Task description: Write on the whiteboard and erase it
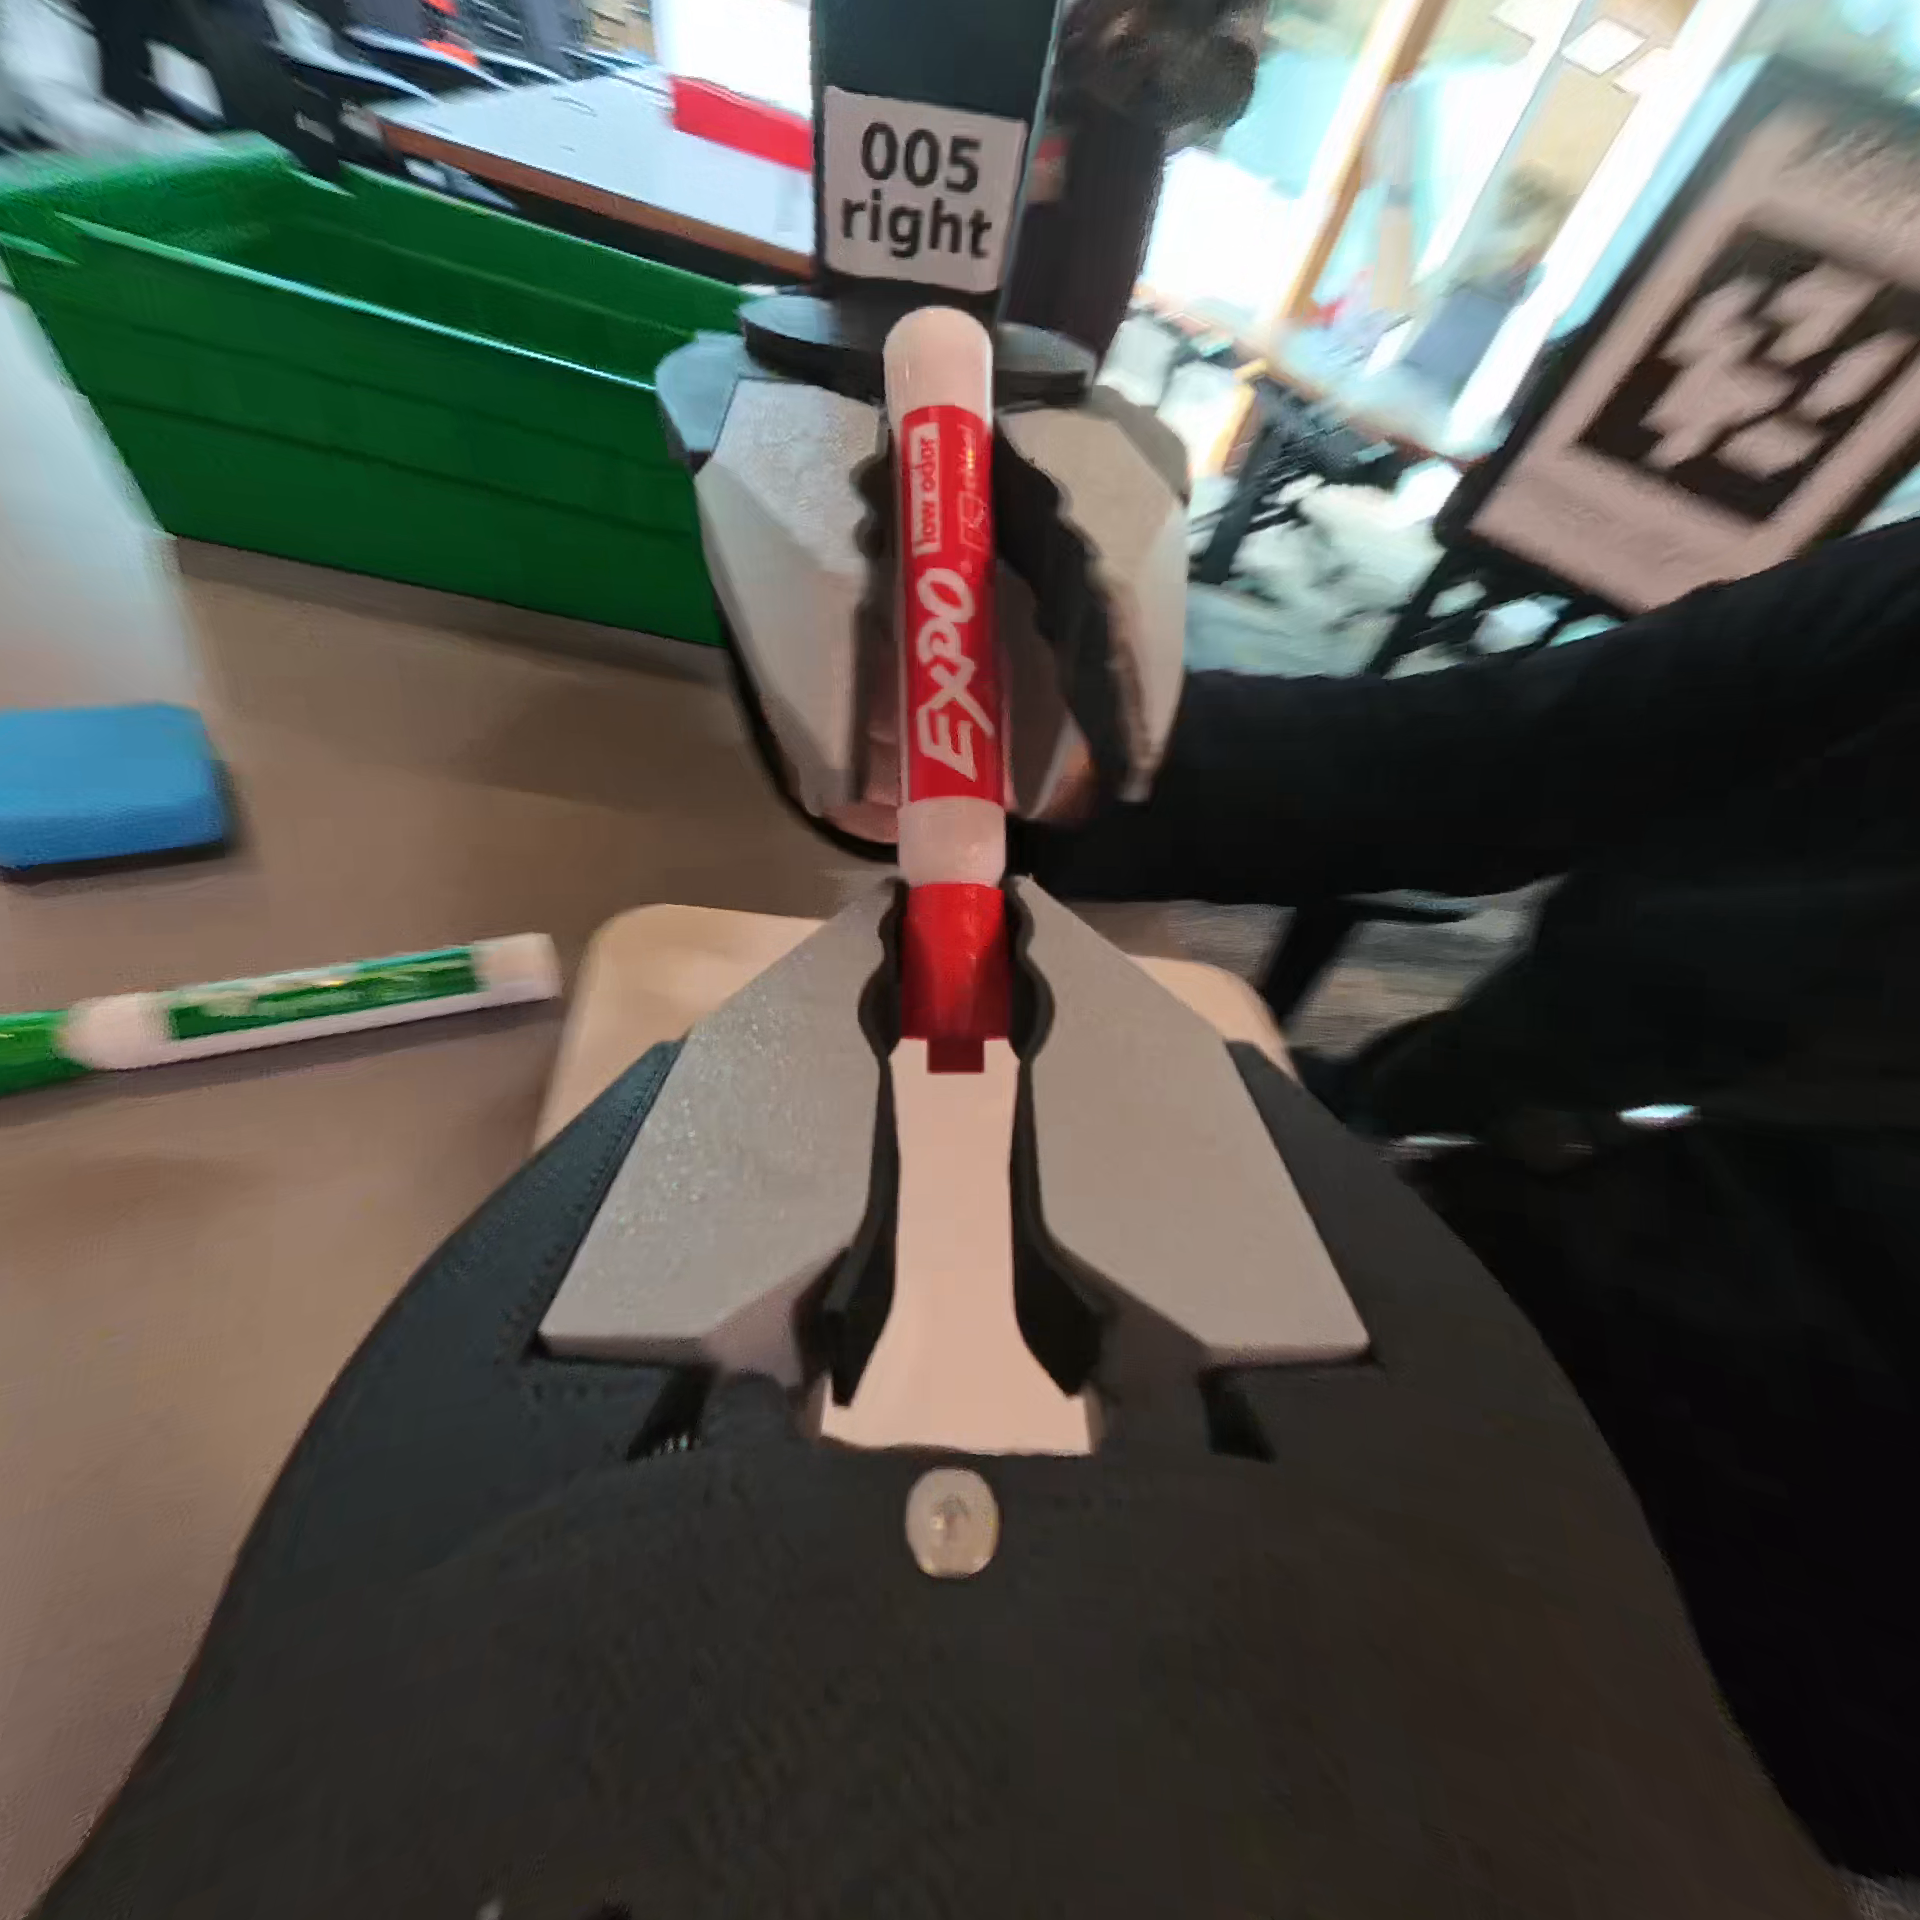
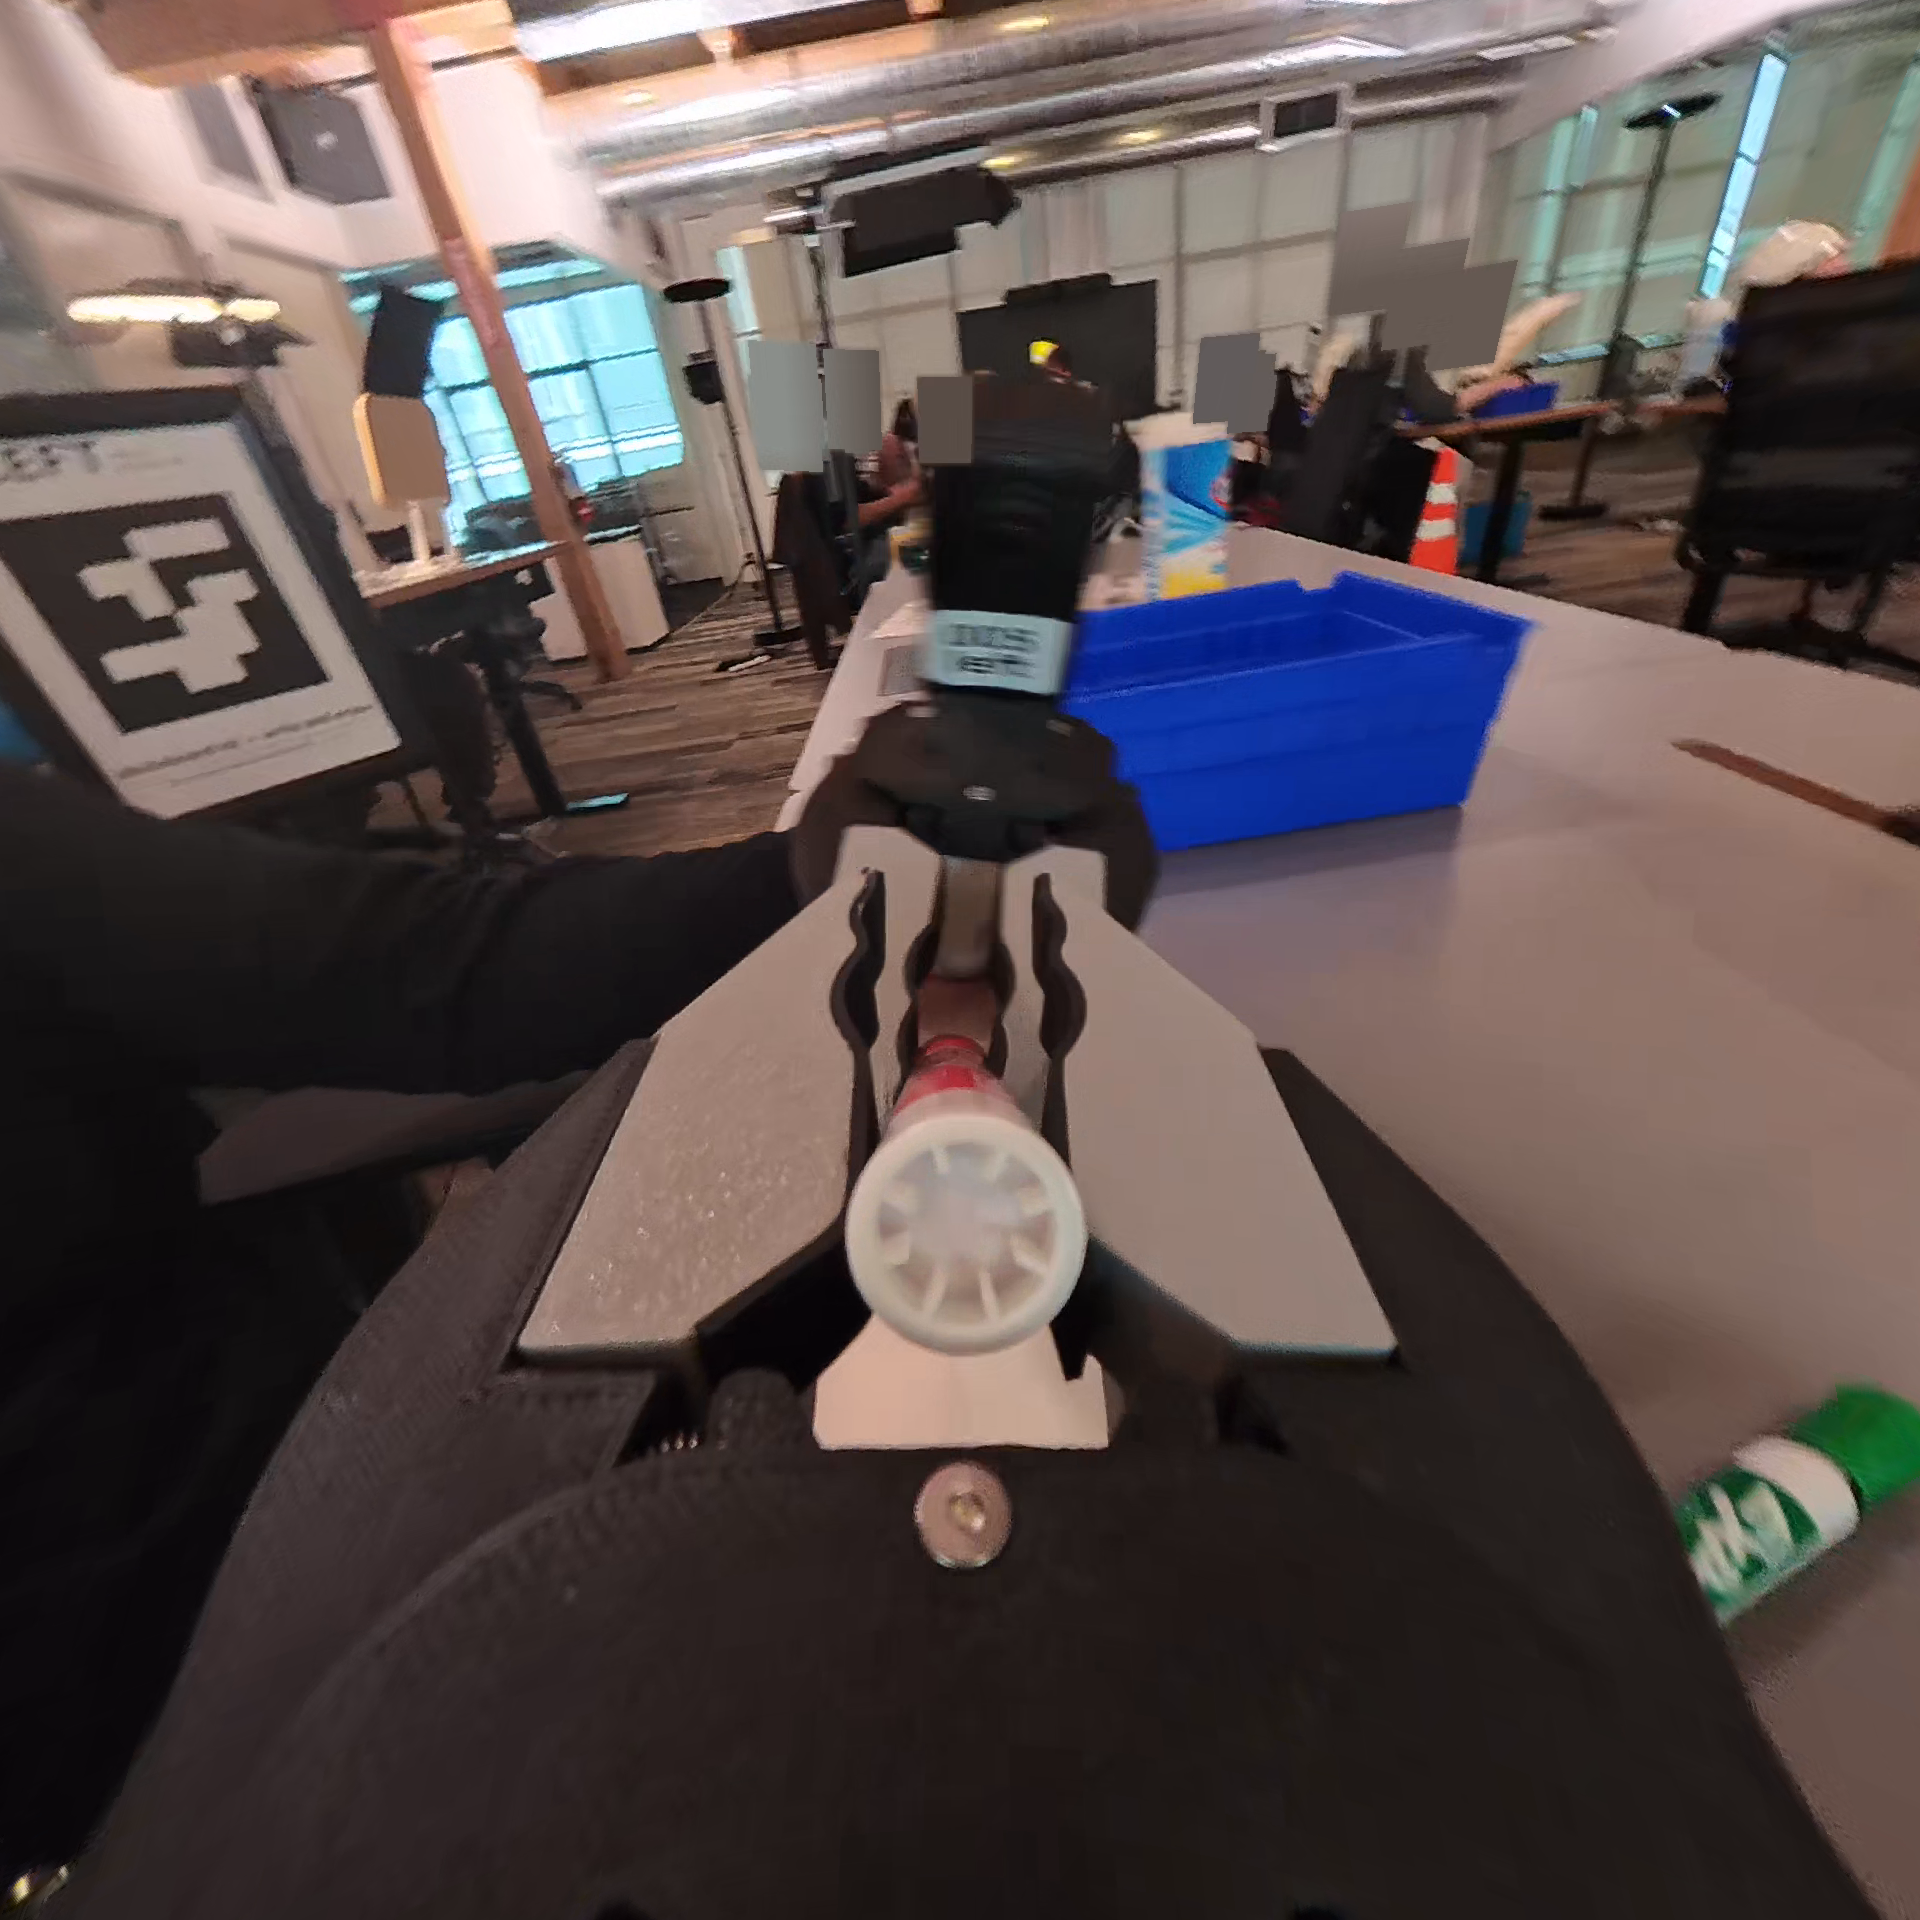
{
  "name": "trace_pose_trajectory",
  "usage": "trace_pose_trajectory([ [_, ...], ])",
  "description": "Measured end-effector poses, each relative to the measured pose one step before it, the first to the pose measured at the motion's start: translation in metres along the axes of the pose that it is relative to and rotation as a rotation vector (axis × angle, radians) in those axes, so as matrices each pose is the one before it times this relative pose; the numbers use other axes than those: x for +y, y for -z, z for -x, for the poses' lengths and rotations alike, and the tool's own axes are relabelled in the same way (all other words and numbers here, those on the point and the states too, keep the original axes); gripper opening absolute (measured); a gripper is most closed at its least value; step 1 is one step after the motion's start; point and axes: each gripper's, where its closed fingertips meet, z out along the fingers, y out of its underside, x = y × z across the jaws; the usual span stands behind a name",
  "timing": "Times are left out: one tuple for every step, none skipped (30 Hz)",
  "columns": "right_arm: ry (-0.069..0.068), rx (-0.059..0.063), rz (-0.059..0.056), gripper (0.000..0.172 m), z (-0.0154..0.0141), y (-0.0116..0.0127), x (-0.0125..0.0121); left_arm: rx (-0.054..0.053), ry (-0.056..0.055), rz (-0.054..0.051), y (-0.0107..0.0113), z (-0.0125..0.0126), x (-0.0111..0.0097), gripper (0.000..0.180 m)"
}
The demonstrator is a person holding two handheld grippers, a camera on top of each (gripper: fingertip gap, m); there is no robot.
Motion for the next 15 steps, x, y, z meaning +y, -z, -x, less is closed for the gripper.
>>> trace_pose_trajectory([
  [-0.0451, 0.0439, 0.0077, 0.027, -0.01163, 0.00215, 0.0029, -0.1156, -0.0948, 0.0223, -0.00066, 0.01219, 0.00191, 0.013],
  [-0.0488, 0.059, 0.0123, 0.027, -0.01428, 0.00162, 0.00439, -0.1533, -0.1248, 0.0417, -0.00165, 0.01607, 0.00385, 0.013],
  [-0.0452, 0.0524, 0.0131, 0.028, -0.01315, 0.00032, 0.00455, -0.1676, -0.1367, 0.0564, -0.00213, 0.01726, 0.00544, 0.014],
  [-0.0415, 0.0349, 0.004, 0.028, -0.00971, 0.00006, 0.00262, -0.1593, -0.1441, 0.0575, -0.00253, 0.01451, 0.00547, 0.014],
  [-0.0436, 0.0135, -0.0083, 0.028, -0.00584, 0.0004, 0.00049, -0.1362, -0.1429, 0.0493, -0.0029, 0.0101, 0.0043, 0.013],
  [-0.0409, 0.0064, -0.0094, 0.028, -0.00409, 0.00059, -0.00002, -0.098, -0.1144, 0.0448, -0.00298, 0.00531, 0.00313, 0.013],
  [-0.0218, 0.0067, -0.0017, 0.028, -0.00291, 0.0008, 0.0005, -0.0484, -0.0612, 0.0336, -0.00268, 0.00065, 0.00243, 0.013],
  [0.0045, -0.0014, 0.0026, 0.028, -0.00015, 0.001, 0.00019, 0.0166, 0.0241, 0.0117, -0.00255, -0.00424, 0.00088, 0.013],
  [0.0241, -0.0203, -0.0069, 0.028, 0.00436, 0.00152, -0.00214, 0.0693, 0.0962, -0.0248, 0.00025, -0.00662, -0.00308, 0.013],
  [0.0238, -0.0366, -0.0057, 0.028, 0.00809, 0.00088, -0.00211, 0.0939, 0.113, -0.0435, 0.00374, -0.00624, -0.00553, 0.013],
  [0.035, -0.0437, -0.0077, 0.027, 0.0106, 0.00001, -0.00237, 0.1099, 0.1073, -0.043, 0.00537, -0.0078, -0.00591, 0.014],
  [0.0478, -0.0542, -0.0078, 0.027, 0.01368, -0.00061, -0.00265, 0.1241, 0.1082, -0.0482, 0.00647, -0.01079, -0.00648, 0.013],
  [0.0558, -0.0566, -0.001, 0.027, 0.01475, -0.00123, -0.0022, 0.1313, 0.1024, -0.0575, 0.00753, -0.01293, -0.00773, 0.014],
  [0.052, -0.0552, 0.0046, 0.028, 0.01471, -0.00219, -0.00114, 0.1484, 0.1105, -0.0554, 0.00701, -0.01579, -0.00765, 0.015],
  [0.0484, -0.0382, 0.0055, 0.028, 0.01177, -0.00313, -0.0004, 0.1452, 0.0983, -0.0598, 0.00818, -0.01462, -0.00815, 0.017],
])
